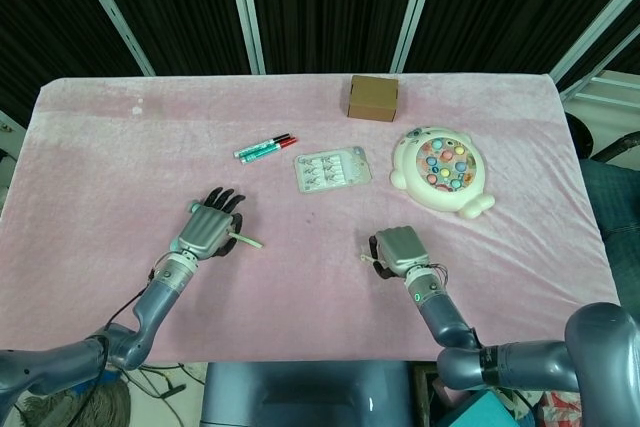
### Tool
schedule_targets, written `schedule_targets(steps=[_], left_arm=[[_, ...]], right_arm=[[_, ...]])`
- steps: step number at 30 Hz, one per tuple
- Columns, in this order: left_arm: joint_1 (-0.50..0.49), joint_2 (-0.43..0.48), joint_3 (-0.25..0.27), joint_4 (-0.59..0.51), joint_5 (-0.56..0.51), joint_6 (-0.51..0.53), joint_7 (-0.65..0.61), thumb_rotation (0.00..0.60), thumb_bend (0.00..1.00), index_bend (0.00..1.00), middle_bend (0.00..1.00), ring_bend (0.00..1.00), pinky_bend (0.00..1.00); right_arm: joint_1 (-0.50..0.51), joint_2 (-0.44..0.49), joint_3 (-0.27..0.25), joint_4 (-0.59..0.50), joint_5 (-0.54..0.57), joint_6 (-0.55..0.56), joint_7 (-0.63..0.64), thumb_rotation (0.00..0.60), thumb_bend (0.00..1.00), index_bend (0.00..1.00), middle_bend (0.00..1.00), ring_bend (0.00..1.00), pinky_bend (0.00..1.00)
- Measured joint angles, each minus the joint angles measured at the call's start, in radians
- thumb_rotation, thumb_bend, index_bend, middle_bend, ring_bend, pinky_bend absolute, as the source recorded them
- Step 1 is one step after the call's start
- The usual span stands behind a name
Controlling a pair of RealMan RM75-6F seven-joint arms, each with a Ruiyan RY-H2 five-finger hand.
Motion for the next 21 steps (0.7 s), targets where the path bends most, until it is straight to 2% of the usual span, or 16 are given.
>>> schedule_targets(steps=[2,5,14,21], left_arm=[[0.0,0.002,0.003,0.001,0.0,-0.011,0.011,0.6,0.16,0.27,0.05,0.0,0.0],[0.0,0.01,0.005,-0.005,0.001,-0.017,0.037,0.6,0.13,0.21,0.03,0.0,0.0],[0.008,0.056,-0.039,-0.102,-0.007,0.021,0.049,0.6,0.11,0.2,0.03,0.0,0.0],[0.024,0.179,-0.079,-0.269,0.017,0.095,0.042,0.6,0.15,0.23,0.03,0.0,0.0]], right_arm=[[0.0,0.015,0.004,-0.012,0.017,-0.031,-0.002,0.6,0.32,0.23,0.74,0.93,0.92],[0.006,0.044,0.005,-0.031,0.049,-0.066,-0.021,0.6,0.29,0.17,0.74,0.93,0.92],[0.015,0.124,0.042,-0.096,0.089,-0.084,-0.041,0.6,0.28,0.15,0.74,0.93,0.91],[-0.005,0.267,0.065,-0.151,0.075,-0.085,-0.009,0.6,0.28,0.14,0.74,0.93,0.91]])
